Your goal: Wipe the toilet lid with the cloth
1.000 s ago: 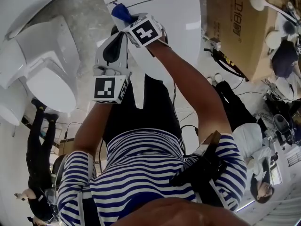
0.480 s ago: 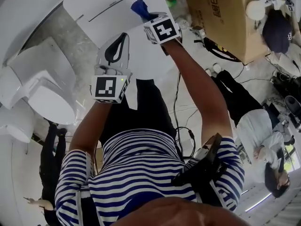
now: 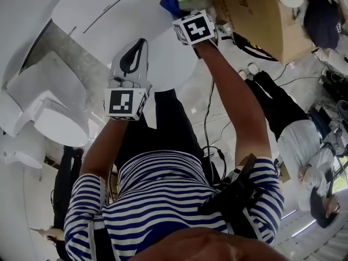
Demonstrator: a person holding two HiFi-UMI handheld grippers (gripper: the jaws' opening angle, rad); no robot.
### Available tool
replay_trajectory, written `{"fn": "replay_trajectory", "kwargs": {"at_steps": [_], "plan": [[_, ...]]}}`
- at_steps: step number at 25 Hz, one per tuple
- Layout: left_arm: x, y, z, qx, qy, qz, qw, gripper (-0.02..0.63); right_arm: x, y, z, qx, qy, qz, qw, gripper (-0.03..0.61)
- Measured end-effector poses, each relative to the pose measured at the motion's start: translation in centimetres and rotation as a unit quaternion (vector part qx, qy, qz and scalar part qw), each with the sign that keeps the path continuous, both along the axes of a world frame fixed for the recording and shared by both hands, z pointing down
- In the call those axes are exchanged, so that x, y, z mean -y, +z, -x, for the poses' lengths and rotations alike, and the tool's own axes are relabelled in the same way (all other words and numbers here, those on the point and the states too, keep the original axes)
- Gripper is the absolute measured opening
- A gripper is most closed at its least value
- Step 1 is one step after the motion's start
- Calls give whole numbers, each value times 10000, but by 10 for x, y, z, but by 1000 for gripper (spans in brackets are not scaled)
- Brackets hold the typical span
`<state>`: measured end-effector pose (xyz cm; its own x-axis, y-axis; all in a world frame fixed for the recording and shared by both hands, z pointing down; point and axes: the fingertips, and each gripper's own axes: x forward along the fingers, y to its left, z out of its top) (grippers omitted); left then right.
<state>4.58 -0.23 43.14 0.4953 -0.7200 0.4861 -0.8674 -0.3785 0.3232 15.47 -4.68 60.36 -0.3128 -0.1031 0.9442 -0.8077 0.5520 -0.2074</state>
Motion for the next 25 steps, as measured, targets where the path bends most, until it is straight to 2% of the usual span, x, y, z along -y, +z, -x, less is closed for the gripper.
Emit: {"fn": "replay_trajectory", "kwargs": {"at_steps": [4, 11, 20, 25], "plan": [[3, 15, 2, 34, -36, 104, 9999, 3, 11, 19, 0, -28, -41, -8, 10000, 49], [5, 36, 28, 131, -208, 268, 9993, 3, 16, 45, 16, -72, -156, 84, 9998, 49], [6, 32, 48, 121, -287, 216, 9993, 3, 12, 45, 26, -115, -206, 158, 9996, 49], [-3, 30, 68, 145, -421, 211, 9988, 3, -5, 44, 55, -47, -394, 213, 9990, 49]]}}
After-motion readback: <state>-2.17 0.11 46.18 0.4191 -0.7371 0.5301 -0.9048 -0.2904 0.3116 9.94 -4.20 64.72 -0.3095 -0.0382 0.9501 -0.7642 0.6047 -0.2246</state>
